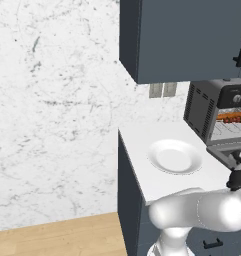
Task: Pick up the kebab skewer and baguette bread, and place them inside the toaster oven. Close the toaster oven door and start by setting the timer.
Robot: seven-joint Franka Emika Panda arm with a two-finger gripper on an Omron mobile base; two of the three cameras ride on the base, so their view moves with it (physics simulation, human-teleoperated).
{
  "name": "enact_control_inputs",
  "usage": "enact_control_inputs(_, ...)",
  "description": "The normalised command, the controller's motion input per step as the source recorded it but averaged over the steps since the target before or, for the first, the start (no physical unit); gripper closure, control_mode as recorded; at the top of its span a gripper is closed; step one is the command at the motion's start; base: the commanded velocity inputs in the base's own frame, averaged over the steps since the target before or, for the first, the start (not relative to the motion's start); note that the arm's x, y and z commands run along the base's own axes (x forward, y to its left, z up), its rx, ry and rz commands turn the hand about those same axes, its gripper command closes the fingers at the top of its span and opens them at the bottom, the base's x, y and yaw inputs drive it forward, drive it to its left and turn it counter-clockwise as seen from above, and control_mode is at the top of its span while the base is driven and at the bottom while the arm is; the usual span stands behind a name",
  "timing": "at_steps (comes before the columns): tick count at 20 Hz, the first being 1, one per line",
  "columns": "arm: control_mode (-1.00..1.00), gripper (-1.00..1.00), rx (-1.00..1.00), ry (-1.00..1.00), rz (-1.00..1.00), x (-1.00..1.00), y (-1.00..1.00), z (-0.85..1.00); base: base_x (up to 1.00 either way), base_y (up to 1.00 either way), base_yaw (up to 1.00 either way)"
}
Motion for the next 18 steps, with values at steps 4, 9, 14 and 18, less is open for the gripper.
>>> enact_control_inputs(4, -1.00, -1.00, 0.03, 0.00, -0.13, 0.13, 0.00, -0.20, 0.00, 0.00, 0.00)
enact_control_inputs(9, -1.00, -1.00, 0.02, -0.04, -0.09, 0.14, 0.00, -0.22, 0.00, 0.00, 0.00)
enact_control_inputs(14, -1.00, -1.00, 0.01, -0.07, -0.06, 0.23, 0.00, -0.09, 0.00, 0.00, 0.00)
enact_control_inputs(18, -1.00, -1.00, 0.01, -0.13, -0.05, 0.29, 0.00, 0.00, 0.00, 0.00, 0.00)
